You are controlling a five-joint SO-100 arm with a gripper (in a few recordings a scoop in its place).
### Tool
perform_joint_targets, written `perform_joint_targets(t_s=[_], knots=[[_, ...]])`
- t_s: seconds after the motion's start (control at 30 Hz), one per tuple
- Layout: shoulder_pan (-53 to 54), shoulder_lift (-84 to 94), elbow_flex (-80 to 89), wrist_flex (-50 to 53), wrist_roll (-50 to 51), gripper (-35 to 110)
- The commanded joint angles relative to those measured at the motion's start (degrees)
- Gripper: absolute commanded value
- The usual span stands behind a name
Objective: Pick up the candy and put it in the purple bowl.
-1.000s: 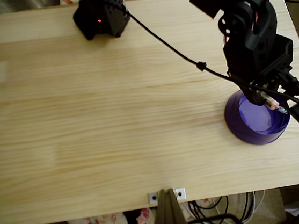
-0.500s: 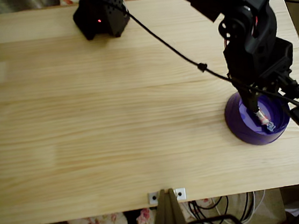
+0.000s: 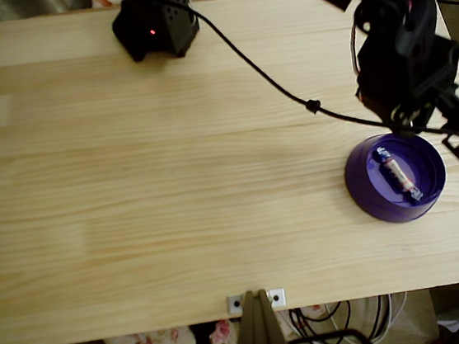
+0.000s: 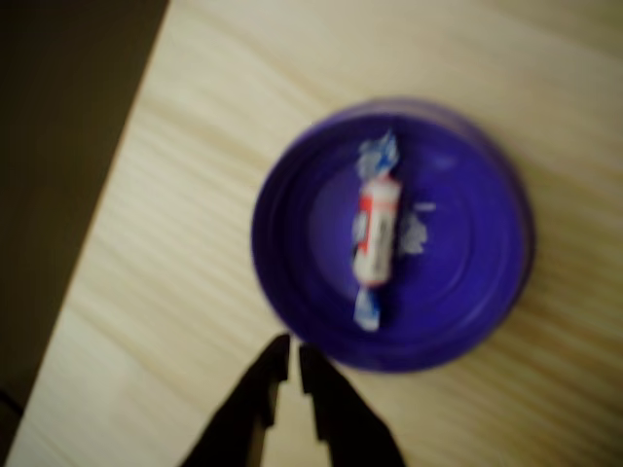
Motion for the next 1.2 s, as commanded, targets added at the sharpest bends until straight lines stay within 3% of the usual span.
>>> perform_joint_targets(t_s=[0.0,0.1,0.57,0.77,0.93,1.17], knots=[[-2.4,11.7,-4.7,4.5,-1.2,0],[-2.3,16.3,-0.7,8.3,1.1,0],[3.9,51.5,39.6,4.6,5.1,0],[8.2,62.8,52.6,-0.8,-2.4,0],[14.0,63.1,53.9,1.8,0.4,0],[23.4,58.8,57.5,-1.8,-9.4,0]])
